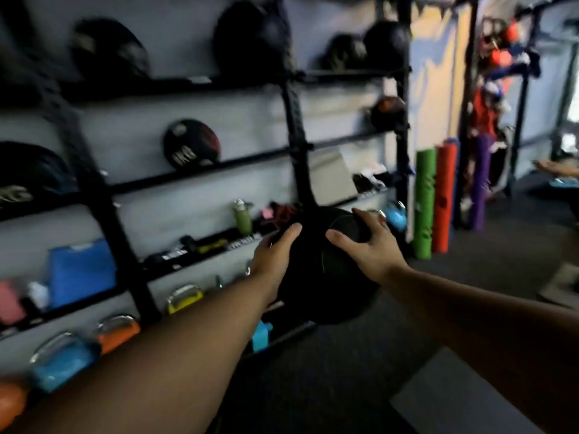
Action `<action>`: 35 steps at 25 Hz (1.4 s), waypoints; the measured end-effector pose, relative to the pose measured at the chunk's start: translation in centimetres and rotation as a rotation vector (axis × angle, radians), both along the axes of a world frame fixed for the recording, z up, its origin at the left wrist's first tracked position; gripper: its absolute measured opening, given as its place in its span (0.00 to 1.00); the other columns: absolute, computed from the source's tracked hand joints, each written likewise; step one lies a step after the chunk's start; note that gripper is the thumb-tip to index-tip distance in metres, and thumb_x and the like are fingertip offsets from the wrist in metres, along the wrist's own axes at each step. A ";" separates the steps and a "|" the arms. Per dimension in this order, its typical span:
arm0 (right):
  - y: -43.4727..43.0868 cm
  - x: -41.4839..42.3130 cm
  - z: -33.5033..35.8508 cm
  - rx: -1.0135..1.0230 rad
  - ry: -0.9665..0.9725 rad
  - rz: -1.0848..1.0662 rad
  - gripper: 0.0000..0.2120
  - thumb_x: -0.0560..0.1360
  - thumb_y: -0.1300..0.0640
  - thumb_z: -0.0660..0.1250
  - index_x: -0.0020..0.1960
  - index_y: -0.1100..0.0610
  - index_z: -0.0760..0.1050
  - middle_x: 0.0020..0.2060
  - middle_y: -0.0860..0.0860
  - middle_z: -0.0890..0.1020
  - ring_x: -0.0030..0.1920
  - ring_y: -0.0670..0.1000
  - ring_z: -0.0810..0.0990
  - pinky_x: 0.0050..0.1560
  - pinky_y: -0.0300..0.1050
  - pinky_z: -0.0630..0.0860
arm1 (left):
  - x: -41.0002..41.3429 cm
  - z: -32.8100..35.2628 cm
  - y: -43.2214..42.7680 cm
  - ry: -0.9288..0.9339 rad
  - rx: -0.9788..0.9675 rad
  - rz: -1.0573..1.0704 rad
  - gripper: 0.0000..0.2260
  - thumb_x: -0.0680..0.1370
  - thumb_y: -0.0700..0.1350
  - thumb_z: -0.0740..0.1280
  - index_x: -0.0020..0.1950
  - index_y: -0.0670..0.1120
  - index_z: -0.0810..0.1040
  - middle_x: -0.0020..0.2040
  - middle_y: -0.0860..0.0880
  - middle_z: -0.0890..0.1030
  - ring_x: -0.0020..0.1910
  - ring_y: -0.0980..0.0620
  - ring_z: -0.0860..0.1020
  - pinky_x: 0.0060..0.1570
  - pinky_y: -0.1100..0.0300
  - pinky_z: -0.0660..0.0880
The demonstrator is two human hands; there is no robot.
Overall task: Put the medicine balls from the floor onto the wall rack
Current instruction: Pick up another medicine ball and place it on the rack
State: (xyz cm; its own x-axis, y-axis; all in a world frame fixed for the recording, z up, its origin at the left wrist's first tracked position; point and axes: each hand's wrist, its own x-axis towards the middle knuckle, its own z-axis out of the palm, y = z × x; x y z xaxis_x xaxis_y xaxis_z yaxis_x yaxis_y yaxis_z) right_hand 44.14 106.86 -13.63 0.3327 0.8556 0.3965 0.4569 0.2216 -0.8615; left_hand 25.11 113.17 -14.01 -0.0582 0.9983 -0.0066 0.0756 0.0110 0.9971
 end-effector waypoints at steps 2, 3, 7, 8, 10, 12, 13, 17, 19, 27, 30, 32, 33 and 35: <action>4.3 -5.2 10.0 0.130 -0.030 0.081 0.49 0.62 0.28 0.75 0.77 0.48 0.70 0.69 0.55 0.76 0.69 0.56 0.76 0.68 0.42 0.68 | -5.8 10.3 3.5 -0.046 0.125 0.044 0.39 0.54 0.75 0.78 0.58 0.53 0.86 0.52 0.49 0.89 0.53 0.45 0.87 0.63 0.47 0.81; 6.2 -7.5 14.3 0.191 -0.046 0.103 0.47 0.64 0.29 0.76 0.77 0.48 0.70 0.69 0.55 0.76 0.69 0.55 0.76 0.67 0.40 0.68 | -8.2 14.7 4.6 -0.051 0.189 0.059 0.40 0.53 0.75 0.77 0.58 0.53 0.87 0.53 0.49 0.89 0.53 0.45 0.87 0.62 0.46 0.82; 13.2 -17.0 28.3 0.444 -0.059 0.198 0.50 0.59 0.23 0.70 0.77 0.44 0.69 0.69 0.54 0.75 0.69 0.55 0.76 0.68 0.42 0.69 | -18.0 29.6 8.5 -0.042 0.482 0.139 0.38 0.57 0.71 0.76 0.62 0.52 0.85 0.56 0.47 0.88 0.54 0.45 0.87 0.60 0.46 0.83; 15.1 -19.1 30.3 0.486 -0.046 0.237 0.51 0.59 0.23 0.69 0.77 0.44 0.69 0.70 0.54 0.74 0.69 0.56 0.76 0.68 0.44 0.70 | -20.0 32.2 9.7 -0.025 0.535 0.165 0.39 0.58 0.71 0.76 0.64 0.52 0.85 0.57 0.47 0.88 0.55 0.46 0.87 0.59 0.47 0.83; 19.3 -22.7 33.3 0.555 0.001 0.316 0.50 0.60 0.24 0.70 0.77 0.44 0.68 0.70 0.53 0.72 0.69 0.56 0.75 0.69 0.48 0.72 | -23.5 36.0 12.2 0.003 0.595 0.223 0.41 0.58 0.69 0.75 0.66 0.50 0.83 0.59 0.46 0.87 0.55 0.46 0.86 0.56 0.50 0.83; 23.7 -26.1 34.9 0.586 0.026 0.405 0.48 0.62 0.26 0.72 0.77 0.44 0.69 0.69 0.52 0.72 0.68 0.55 0.75 0.69 0.50 0.73 | -26.6 37.5 15.1 0.021 0.624 0.315 0.42 0.57 0.69 0.75 0.66 0.50 0.83 0.59 0.46 0.87 0.55 0.45 0.86 0.56 0.50 0.83; 26.4 -27.8 35.5 0.590 0.023 0.445 0.47 0.63 0.27 0.73 0.77 0.44 0.69 0.69 0.52 0.72 0.68 0.54 0.76 0.68 0.48 0.73 | -28.1 37.7 16.6 0.021 0.638 0.358 0.42 0.57 0.70 0.75 0.66 0.50 0.83 0.59 0.46 0.87 0.55 0.45 0.86 0.57 0.49 0.83; 38.2 -34.7 35.9 0.569 -0.022 0.594 0.49 0.60 0.24 0.71 0.76 0.44 0.70 0.70 0.53 0.73 0.70 0.54 0.74 0.71 0.49 0.71 | -34.7 36.0 26.2 -0.009 0.624 0.501 0.39 0.63 0.68 0.76 0.68 0.48 0.81 0.60 0.46 0.86 0.55 0.46 0.85 0.53 0.52 0.82; 44.4 -38.3 34.7 0.546 -0.023 0.635 0.49 0.58 0.23 0.71 0.74 0.43 0.72 0.70 0.53 0.74 0.70 0.53 0.75 0.70 0.47 0.71 | -37.9 34.2 31.9 -0.014 0.581 0.540 0.42 0.59 0.70 0.75 0.68 0.51 0.81 0.59 0.47 0.86 0.55 0.45 0.85 0.57 0.49 0.83; 76.5 -52.9 25.8 0.461 -0.229 0.628 0.29 0.77 0.45 0.73 0.76 0.48 0.71 0.68 0.52 0.73 0.64 0.52 0.76 0.66 0.43 0.71 | -48.2 24.9 63.6 0.412 0.608 0.563 0.27 0.78 0.63 0.64 0.75 0.54 0.77 0.73 0.48 0.79 0.71 0.47 0.76 0.74 0.52 0.71; 87.3 -57.9 23.0 0.312 -0.521 0.654 0.27 0.82 0.53 0.62 0.80 0.45 0.63 0.73 0.56 0.73 0.71 0.60 0.75 0.73 0.49 0.69 | -48.9 20.5 73.5 0.761 0.614 0.468 0.26 0.82 0.59 0.55 0.74 0.47 0.75 0.70 0.43 0.79 0.69 0.42 0.76 0.72 0.48 0.71; 92.5 -58.5 22.3 0.298 -0.511 0.621 0.24 0.83 0.54 0.60 0.79 0.50 0.66 0.73 0.57 0.76 0.72 0.59 0.75 0.70 0.43 0.68 | -50.0 19.6 77.7 0.985 0.663 0.484 0.27 0.83 0.60 0.55 0.74 0.45 0.73 0.70 0.41 0.79 0.69 0.41 0.75 0.71 0.50 0.70; 94.2 -58.1 22.3 0.309 -0.477 0.613 0.21 0.83 0.54 0.60 0.76 0.51 0.71 0.70 0.56 0.79 0.69 0.58 0.77 0.64 0.40 0.70 | -50.2 19.7 79.0 1.056 0.681 0.492 0.30 0.82 0.63 0.54 0.74 0.45 0.74 0.69 0.41 0.80 0.68 0.40 0.76 0.69 0.50 0.71; 95.5 -57.6 23.0 0.329 -0.428 0.601 0.15 0.83 0.51 0.62 0.66 0.51 0.79 0.61 0.54 0.85 0.61 0.55 0.81 0.54 0.40 0.71 | -50.5 20.9 80.5 1.056 0.673 0.491 0.32 0.77 0.69 0.55 0.69 0.48 0.77 0.65 0.42 0.83 0.64 0.41 0.79 0.65 0.49 0.75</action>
